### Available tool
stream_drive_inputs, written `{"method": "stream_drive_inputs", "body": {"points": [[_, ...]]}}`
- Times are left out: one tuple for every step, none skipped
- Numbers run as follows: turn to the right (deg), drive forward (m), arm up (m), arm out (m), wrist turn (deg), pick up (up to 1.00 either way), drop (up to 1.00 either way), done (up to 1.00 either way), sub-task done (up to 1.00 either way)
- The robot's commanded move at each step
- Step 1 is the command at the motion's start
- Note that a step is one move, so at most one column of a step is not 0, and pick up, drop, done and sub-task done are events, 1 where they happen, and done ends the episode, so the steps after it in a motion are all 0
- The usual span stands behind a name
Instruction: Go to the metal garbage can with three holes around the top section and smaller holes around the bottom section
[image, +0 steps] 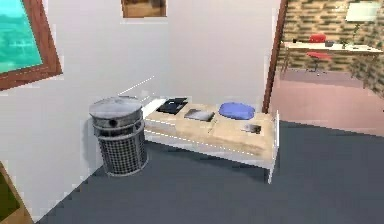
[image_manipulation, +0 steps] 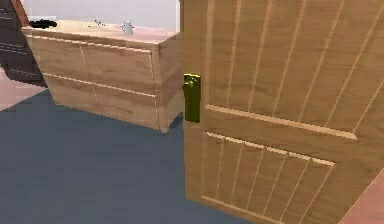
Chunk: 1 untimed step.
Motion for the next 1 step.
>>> {"method": "stream_drive_inputs", "body": {"points": [[0.0,0.45,0.00,0.00,0.0,0.00,0.00,0.00,0.00]]}}
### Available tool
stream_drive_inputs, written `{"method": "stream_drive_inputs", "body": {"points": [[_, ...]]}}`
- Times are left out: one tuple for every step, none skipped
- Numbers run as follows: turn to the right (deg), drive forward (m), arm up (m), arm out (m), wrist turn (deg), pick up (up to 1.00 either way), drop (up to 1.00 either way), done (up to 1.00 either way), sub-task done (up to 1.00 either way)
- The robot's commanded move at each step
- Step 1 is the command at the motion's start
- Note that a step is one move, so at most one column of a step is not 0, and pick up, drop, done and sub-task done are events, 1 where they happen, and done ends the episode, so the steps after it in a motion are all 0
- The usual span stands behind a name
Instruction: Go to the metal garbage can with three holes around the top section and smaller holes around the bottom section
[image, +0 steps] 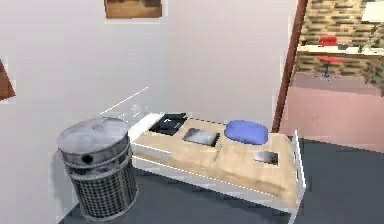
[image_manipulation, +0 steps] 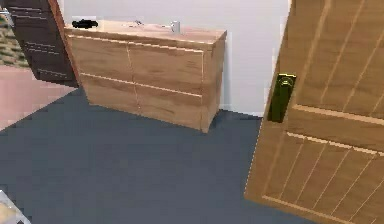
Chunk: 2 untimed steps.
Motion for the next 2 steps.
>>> {"method": "stream_drive_inputs", "body": {"points": [[-27.0,0.00,0.00,0.00,0.0,0.00,0.00,0.00,0.00],[0.0,0.00,0.00,0.00,0.0,0.00,0.00,1.00,0.00]]}}
